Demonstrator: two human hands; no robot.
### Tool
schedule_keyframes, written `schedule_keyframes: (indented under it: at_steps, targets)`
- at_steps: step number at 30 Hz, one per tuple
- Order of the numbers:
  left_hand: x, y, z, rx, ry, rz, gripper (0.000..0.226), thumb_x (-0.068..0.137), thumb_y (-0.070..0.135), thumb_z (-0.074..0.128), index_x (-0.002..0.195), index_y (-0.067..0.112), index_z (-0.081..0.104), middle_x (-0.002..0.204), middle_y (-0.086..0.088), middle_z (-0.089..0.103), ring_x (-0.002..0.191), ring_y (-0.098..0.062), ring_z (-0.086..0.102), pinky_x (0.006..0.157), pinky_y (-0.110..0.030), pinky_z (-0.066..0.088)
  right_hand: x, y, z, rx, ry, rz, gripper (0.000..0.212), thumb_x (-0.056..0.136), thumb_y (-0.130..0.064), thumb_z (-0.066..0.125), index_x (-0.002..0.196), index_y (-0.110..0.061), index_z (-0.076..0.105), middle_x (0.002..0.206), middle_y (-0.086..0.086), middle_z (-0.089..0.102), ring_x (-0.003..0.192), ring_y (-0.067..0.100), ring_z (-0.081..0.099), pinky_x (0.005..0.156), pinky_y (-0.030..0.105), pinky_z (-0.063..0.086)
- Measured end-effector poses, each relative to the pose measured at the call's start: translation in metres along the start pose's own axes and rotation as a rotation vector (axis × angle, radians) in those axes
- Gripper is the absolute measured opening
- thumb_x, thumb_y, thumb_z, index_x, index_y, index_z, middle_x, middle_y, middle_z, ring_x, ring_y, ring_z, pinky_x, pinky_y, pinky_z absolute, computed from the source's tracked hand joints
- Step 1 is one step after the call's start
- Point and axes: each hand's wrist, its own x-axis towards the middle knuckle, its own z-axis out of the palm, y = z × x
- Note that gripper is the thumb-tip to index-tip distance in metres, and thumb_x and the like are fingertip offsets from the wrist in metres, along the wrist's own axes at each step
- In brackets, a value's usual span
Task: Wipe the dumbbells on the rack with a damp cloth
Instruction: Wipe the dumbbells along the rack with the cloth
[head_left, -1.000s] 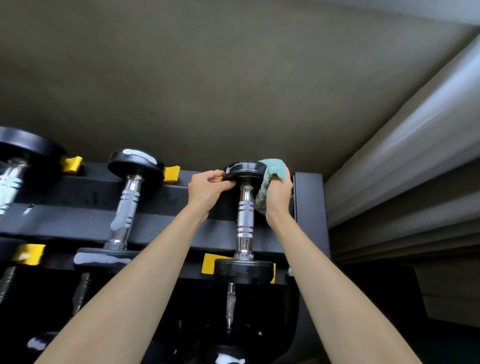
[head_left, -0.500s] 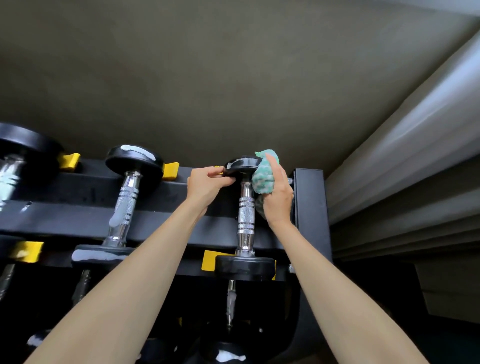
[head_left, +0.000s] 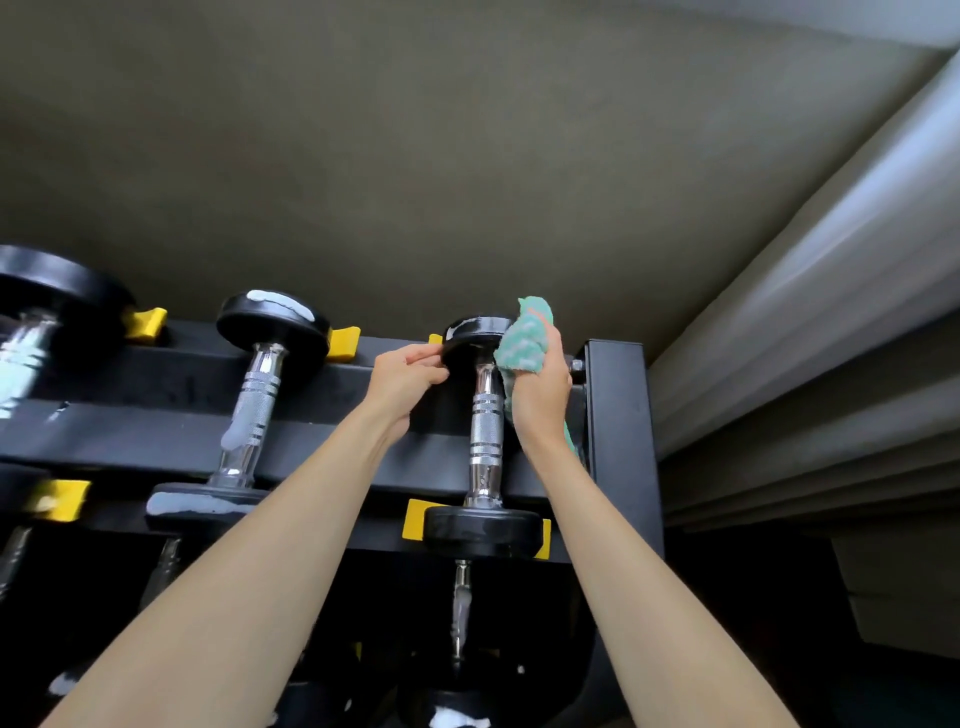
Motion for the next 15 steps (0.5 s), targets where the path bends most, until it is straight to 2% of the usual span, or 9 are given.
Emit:
schedule_keyframes:
  at_steps: [2,4,8,11,13,15]
  targets:
    - [0.001,0.0,0.001,-0.005,-0.002,-0.009,0.049,0.083,-0.022,0.044,0.127,-0.004,0.052,0.12,-0.015,0.059,0.109,-0.022,0.057,0.092,-0.025,0.046,0.008,-0.006,0.005,-0.323,-0.046,-0.145,0.044,0.087,-0.004,0.046,0.128,-0.017,0.054,0.125,0.002,0.058,0.114,0.019,0.053,0.094,0.028,0.036]
    - [0.0,0.0,0.0,0.004,-0.016,-0.019,0.054,0.082,-0.024,0.038,0.13,-0.003,0.05,0.127,-0.015,0.057,0.119,-0.023,0.054,0.099,-0.027,0.043,0.015,-0.011,0.007,-0.57,-0.087,-0.256,0.045,0.087,-0.002,0.047,0.129,-0.015,0.054,0.13,0.002,0.056,0.12,0.021,0.049,0.095,0.026,0.032]
    - [-0.004,-0.002,-0.009,-0.06,-0.105,-0.036,0.064,0.08,-0.027,0.025,0.135,0.0,0.045,0.134,-0.011,0.053,0.125,-0.019,0.049,0.096,-0.022,0.04,0.023,-0.025,0.01,-0.862,-0.28,-0.498,0.046,0.084,-0.002,0.049,0.129,-0.011,0.053,0.125,0.007,0.059,0.115,0.029,0.05,0.096,0.031,0.031]
    - [-0.004,-0.006,-0.016,-0.114,-0.166,-0.069,0.064,0.082,-0.026,0.026,0.139,0.001,0.039,0.141,-0.01,0.047,0.132,-0.018,0.043,0.096,-0.021,0.037,0.036,-0.046,0.022,-1.191,-0.548,-0.543,0.037,0.085,-0.006,0.046,0.121,-0.014,0.053,0.118,0.006,0.059,0.11,0.029,0.052,0.083,0.031,0.033]
    - [-0.006,-0.005,-0.015,-0.151,-0.113,-0.089,0.056,0.084,-0.023,0.032,0.134,-0.003,0.044,0.133,-0.014,0.053,0.124,-0.019,0.05,0.095,-0.024,0.042,0.04,-0.058,0.031,-1.299,-0.642,-0.526,0.024,0.085,-0.008,0.046,0.107,-0.012,0.054,0.112,0.007,0.059,0.106,0.03,0.054,0.074,0.032,0.032]
    - [-0.011,-0.002,-0.016,-0.153,-0.012,-0.15,0.04,0.085,-0.017,0.041,0.121,-0.006,0.053,0.11,-0.019,0.064,0.098,-0.021,0.062,0.081,-0.026,0.055,0.038,-0.06,0.039,-1.375,-0.657,-0.549,0.017,0.085,-0.009,0.047,0.1,-0.014,0.053,0.111,0.008,0.059,0.105,0.03,0.054,0.072,0.032,0.031]
